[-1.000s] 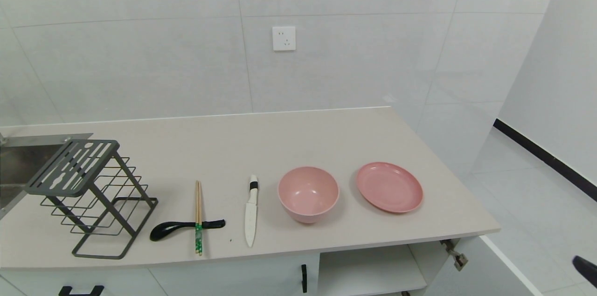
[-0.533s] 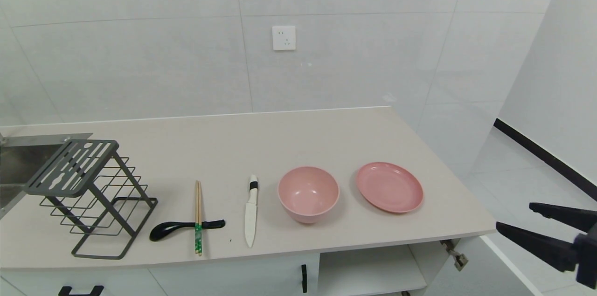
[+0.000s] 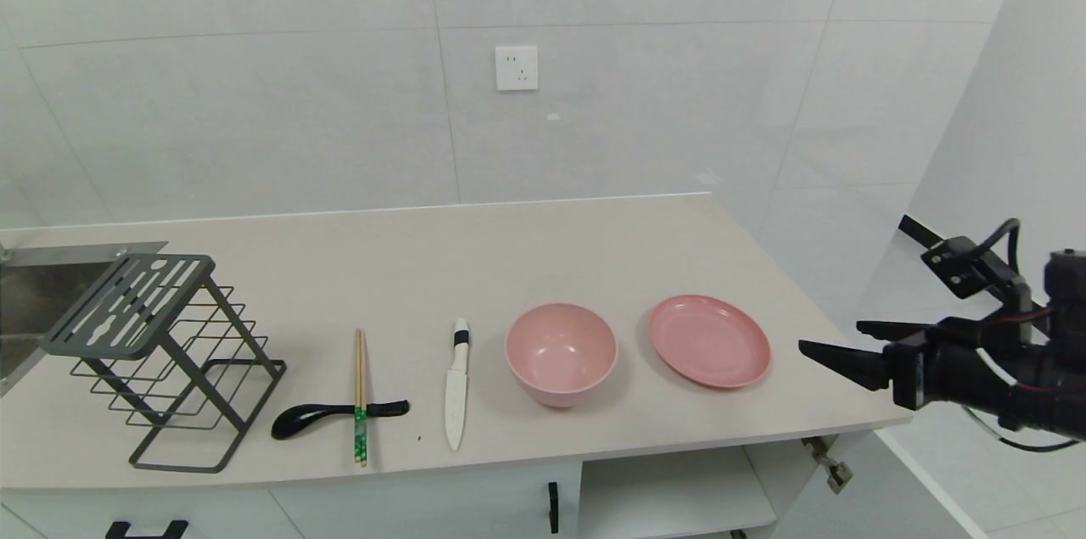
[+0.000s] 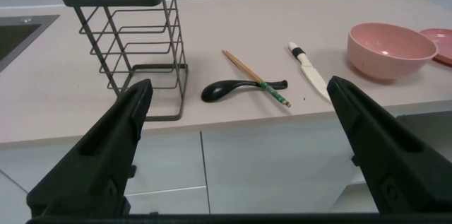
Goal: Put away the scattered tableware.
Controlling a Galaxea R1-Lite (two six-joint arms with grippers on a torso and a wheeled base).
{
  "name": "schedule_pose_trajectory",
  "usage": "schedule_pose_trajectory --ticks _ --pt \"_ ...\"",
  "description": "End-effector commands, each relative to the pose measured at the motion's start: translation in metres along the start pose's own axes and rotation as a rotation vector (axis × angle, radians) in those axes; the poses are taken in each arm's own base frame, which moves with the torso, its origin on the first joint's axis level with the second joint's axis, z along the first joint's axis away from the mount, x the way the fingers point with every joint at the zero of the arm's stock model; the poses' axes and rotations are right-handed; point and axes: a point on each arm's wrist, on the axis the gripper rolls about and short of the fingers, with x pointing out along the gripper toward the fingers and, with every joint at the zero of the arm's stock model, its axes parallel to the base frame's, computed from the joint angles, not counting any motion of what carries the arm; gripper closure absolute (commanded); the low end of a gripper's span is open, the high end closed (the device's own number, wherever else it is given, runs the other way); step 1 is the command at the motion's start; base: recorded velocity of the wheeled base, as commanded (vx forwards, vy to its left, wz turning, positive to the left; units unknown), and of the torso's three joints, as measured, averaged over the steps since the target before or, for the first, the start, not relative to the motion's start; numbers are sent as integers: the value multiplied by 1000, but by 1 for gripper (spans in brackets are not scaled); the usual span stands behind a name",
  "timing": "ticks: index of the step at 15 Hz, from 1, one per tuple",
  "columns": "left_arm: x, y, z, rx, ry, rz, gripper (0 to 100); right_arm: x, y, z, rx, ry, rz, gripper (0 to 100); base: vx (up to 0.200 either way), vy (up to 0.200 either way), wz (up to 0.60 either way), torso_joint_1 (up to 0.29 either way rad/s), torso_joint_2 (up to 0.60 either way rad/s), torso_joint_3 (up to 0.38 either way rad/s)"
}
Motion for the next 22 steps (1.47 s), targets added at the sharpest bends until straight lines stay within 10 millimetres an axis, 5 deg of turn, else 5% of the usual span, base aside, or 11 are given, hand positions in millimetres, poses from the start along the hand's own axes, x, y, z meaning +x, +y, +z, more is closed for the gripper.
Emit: schedule_pose_trajectory --ticks 1,16,22 --pt "0 0 0 1 0 0 0 45 -17 -7 32 91 -25 0 0 0 0 0 0 0" --pt "0 0 0 11 2 0 0 134 -56 -38 30 103 -94 0 0 0 0 0 0 0" --pt "0 0 0 11 2 2 0 153 -66 -49 32 112 -136 0 0 0 0 0 0 0"
